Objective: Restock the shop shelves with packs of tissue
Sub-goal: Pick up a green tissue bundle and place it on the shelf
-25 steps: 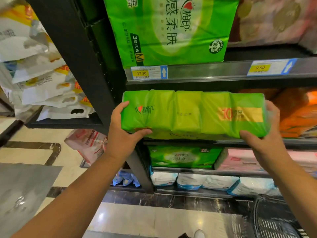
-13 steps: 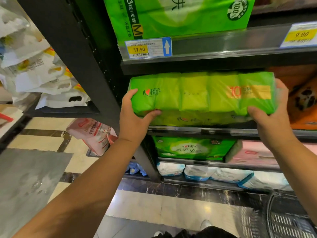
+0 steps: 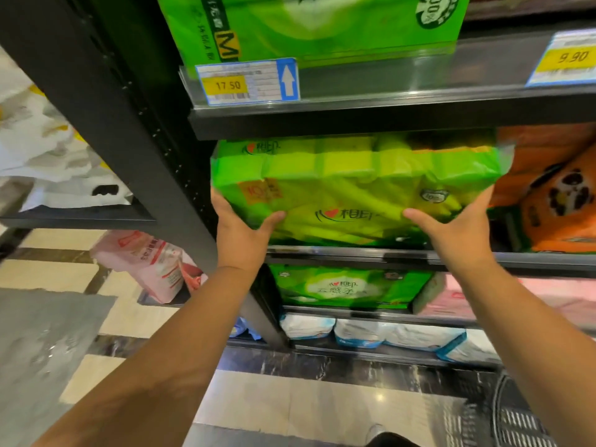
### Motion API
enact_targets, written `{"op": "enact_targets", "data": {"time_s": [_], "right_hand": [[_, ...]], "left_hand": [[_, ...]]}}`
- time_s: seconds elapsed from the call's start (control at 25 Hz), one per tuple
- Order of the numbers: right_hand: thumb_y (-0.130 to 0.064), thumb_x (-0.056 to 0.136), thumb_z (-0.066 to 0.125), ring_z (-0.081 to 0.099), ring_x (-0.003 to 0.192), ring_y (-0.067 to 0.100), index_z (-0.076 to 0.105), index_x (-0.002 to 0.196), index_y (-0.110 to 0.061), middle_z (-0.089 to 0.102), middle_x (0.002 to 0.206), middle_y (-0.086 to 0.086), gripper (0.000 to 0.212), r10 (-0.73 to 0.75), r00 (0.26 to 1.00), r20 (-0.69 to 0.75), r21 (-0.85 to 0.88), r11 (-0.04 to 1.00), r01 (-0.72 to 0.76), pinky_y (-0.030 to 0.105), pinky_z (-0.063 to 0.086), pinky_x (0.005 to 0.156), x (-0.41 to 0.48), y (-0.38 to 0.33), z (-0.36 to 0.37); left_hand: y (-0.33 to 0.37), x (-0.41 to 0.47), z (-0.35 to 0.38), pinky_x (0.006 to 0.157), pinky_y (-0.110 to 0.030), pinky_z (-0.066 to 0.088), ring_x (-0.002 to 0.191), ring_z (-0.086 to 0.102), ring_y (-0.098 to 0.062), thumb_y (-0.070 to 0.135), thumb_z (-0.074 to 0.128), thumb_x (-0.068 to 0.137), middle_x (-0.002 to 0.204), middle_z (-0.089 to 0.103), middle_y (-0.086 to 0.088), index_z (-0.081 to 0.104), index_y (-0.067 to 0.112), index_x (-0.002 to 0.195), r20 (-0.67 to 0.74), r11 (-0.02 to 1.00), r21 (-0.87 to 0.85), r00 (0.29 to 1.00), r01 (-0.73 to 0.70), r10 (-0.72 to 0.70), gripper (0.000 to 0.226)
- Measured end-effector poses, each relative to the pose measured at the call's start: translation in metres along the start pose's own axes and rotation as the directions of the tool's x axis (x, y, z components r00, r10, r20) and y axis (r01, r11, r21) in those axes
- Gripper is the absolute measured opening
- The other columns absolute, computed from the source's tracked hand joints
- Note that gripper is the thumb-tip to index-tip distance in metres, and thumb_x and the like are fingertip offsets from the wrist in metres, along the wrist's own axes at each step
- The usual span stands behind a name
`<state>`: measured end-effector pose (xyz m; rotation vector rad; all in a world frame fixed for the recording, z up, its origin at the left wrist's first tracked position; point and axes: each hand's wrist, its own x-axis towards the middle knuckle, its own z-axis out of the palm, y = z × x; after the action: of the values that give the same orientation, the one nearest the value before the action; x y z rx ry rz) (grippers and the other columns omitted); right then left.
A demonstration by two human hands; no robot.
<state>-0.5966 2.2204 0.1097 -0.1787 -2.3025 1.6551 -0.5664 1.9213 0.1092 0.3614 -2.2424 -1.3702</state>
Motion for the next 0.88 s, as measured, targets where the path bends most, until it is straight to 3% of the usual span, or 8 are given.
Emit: {"op": "enact_targets", "data": {"time_s": [0.16, 0.24, 0.32, 0.48, 0.56, 0.68, 0.8, 0.88], "right_hand": [[-0.024, 0.069, 0.086, 0.028, 0.127, 0.002, 0.001, 0.153, -0.013, 0.031, 0.142, -0.009, 0.121, 0.015, 0.998, 0.053, -0.082, 0.997, -0.011, 0.012, 0.024, 0.103, 0.01, 0.014, 0.01], [-0.022, 0.068, 0.087, 0.029, 0.136, 0.01, 0.007, 0.152, -0.014, 0.03, 0.152, 0.0, 0.116, 0.004, 0.997, 0.079, -0.15, 0.989, 0.008, 0.027, 0.026, 0.114, 0.017, 0.026, 0.015], [-0.021, 0.065, 0.089, 0.037, 0.134, 0.023, 0.024, 0.143, -0.011, 0.038, 0.144, 0.01, 0.102, -0.023, 0.997, 0.071, -0.202, 0.979, 0.037, 0.038, 0.033, 0.113, 0.026, 0.035, 0.02], [-0.022, 0.065, 0.089, 0.042, 0.128, 0.027, 0.023, 0.14, -0.01, 0.04, 0.143, 0.011, 0.1, -0.022, 1.0, 0.018, -0.272, 0.962, 0.026, 0.033, 0.038, 0.103, 0.03, 0.047, 0.033], [-0.022, 0.066, 0.088, 0.044, 0.126, 0.029, 0.026, 0.136, -0.007, 0.042, 0.141, 0.013, 0.095, -0.042, 0.999, -0.01, -0.289, 0.957, 0.037, 0.033, 0.038, 0.102, 0.031, 0.051, 0.038], [-0.028, 0.066, 0.088, 0.048, 0.12, 0.036, 0.035, 0.122, -0.003, 0.048, 0.13, 0.019, 0.081, -0.07, 0.997, -0.034, -0.315, 0.947, 0.056, 0.041, 0.041, 0.1, 0.04, 0.053, 0.051], [-0.037, 0.07, 0.083, 0.047, 0.12, 0.04, 0.041, 0.119, 0.01, 0.05, 0.124, 0.028, 0.079, -0.031, 0.997, -0.076, -0.422, 0.906, -0.004, 0.044, 0.038, 0.1, 0.049, 0.051, 0.069], [-0.046, 0.072, 0.079, 0.051, 0.113, 0.043, 0.049, 0.111, 0.015, 0.054, 0.116, 0.032, 0.078, 0.009, 0.996, -0.093, -0.5, 0.864, -0.054, 0.047, 0.041, 0.096, 0.055, 0.047, 0.077]], "left_hand": [[-0.012, 0.006, 0.019, 0.097, -0.023, 0.034, 0.128, 0.045, -0.022, 0.028, 0.078, 0.078, 0.145, 0.042, -0.009, -0.008, 0.021, 0.152, 0.018, 0.996, 0.074, 0.999, 0.038, -0.04, 0.114], [-0.011, 0.014, 0.029, 0.1, -0.025, 0.032, 0.132, 0.041, -0.022, 0.026, 0.079, 0.077, 0.148, 0.039, -0.004, -0.007, 0.026, 0.152, 0.019, 0.994, 0.09, 0.998, 0.065, -0.067, 0.114], [-0.013, 0.022, 0.036, 0.104, -0.028, 0.03, 0.135, 0.038, -0.021, 0.026, 0.081, 0.075, 0.152, 0.033, 0.001, -0.008, 0.03, 0.151, 0.005, 0.992, 0.096, 0.997, 0.081, -0.082, 0.117], [-0.029, 0.014, 0.048, 0.106, -0.021, 0.021, 0.141, 0.026, -0.016, 0.022, 0.086, 0.068, 0.16, 0.012, 0.002, -0.015, 0.026, 0.151, 0.02, 0.98, 0.17, 0.993, 0.107, -0.113, 0.13], [-0.035, 0.009, 0.053, 0.108, -0.03, 0.026, 0.14, 0.03, -0.024, 0.024, 0.084, 0.071, 0.161, 0.006, -0.001, -0.02, 0.024, 0.149, 0.027, 0.961, 0.249, 0.991, 0.119, -0.13, 0.131], [-0.039, 0.022, 0.056, 0.102, -0.044, 0.038, 0.129, 0.042, -0.039, 0.029, 0.082, 0.073, 0.16, 0.006, -0.011, -0.02, 0.016, 0.149, 0.02, 0.926, 0.374, 0.998, 0.045, -0.057, 0.128], [-0.037, 0.034, 0.063, 0.097, -0.045, 0.042, 0.118, 0.05, -0.043, 0.037, 0.08, 0.074, 0.155, 0.013, -0.021, -0.016, 0.009, 0.15, -0.009, 0.863, 0.504, 1.0, 0.027, -0.026, 0.125], [-0.04, 0.029, 0.071, 0.101, -0.045, 0.04, 0.122, 0.045, -0.043, 0.04, 0.08, 0.072, 0.152, 0.016, -0.027, -0.005, 0.008, 0.151, -0.032, 0.766, 0.642, 0.997, -0.033, 0.07, 0.121]]}}
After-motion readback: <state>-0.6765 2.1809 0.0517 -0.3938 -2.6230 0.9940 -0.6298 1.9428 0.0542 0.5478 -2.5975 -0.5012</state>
